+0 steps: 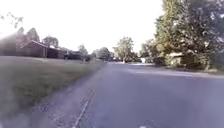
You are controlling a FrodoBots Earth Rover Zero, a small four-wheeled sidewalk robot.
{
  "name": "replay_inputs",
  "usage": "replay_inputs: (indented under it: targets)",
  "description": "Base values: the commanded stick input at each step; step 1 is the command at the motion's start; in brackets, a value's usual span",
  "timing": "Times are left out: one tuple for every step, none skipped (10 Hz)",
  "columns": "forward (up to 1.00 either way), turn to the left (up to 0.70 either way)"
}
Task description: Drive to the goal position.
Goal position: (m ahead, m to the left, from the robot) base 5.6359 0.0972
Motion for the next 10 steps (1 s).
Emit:
replay_inputs:
  targets:
    - [1.0, 0.0]
    - [1.0, 0.0]
    - [1.0, 0.0]
    - [1.0, 0.0]
    - [1.0, -0.01]
    - [1.0, -0.11]
    - [1.0, -0.36]
    - [1.0, -0.13]
    - [1.0, 0.0]
    - [1.0, 0.0]
